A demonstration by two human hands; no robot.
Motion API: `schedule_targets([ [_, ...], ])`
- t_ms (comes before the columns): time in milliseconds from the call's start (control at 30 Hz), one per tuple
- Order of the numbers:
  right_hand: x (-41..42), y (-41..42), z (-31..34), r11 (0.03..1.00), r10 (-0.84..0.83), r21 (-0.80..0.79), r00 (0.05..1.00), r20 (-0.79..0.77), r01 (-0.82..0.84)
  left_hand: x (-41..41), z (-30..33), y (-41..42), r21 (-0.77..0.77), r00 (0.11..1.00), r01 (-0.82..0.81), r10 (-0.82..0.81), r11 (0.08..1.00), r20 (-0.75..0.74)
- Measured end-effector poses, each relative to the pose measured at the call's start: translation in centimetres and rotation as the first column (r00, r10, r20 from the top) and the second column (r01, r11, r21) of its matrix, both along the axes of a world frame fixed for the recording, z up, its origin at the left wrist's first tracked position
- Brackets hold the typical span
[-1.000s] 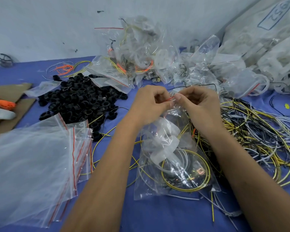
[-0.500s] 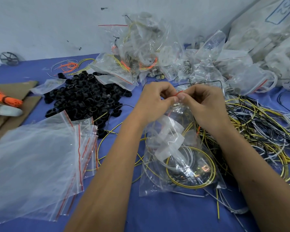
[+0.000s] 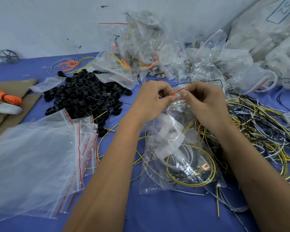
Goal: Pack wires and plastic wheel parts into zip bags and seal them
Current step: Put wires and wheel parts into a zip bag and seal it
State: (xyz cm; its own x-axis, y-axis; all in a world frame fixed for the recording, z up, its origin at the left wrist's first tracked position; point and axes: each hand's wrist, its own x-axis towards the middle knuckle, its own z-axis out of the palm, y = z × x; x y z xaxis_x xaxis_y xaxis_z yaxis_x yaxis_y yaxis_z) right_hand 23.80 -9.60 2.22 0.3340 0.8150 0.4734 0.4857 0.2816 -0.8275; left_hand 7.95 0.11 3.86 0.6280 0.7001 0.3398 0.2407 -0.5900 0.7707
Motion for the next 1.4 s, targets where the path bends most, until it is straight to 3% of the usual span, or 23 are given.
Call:
schedule_targets([
  [367,0.1,0.1,-0.2,0.999,-0.032,-0.022,0.999,-0.006,0.032,-0.3,-0.4,0.7,-0.023,0.999,-0.030,0.029,0.999,-0.034],
  [567,-0.1,-0.1,0.1,0.998,0.043,-0.038,0.999,0.009,-0.042,-0.3,-0.4,0.7,-0.036,1.000,-0.003,0.002,0.999,-0.024],
  [1400,-0.1,0.3,-0.5,0.998,-0.059,-0.012,0.997,0.045,0.060,-1.3,-0.7,1.7,-0.061,0.997,0.033,-0.037,0.998,-0.069],
])
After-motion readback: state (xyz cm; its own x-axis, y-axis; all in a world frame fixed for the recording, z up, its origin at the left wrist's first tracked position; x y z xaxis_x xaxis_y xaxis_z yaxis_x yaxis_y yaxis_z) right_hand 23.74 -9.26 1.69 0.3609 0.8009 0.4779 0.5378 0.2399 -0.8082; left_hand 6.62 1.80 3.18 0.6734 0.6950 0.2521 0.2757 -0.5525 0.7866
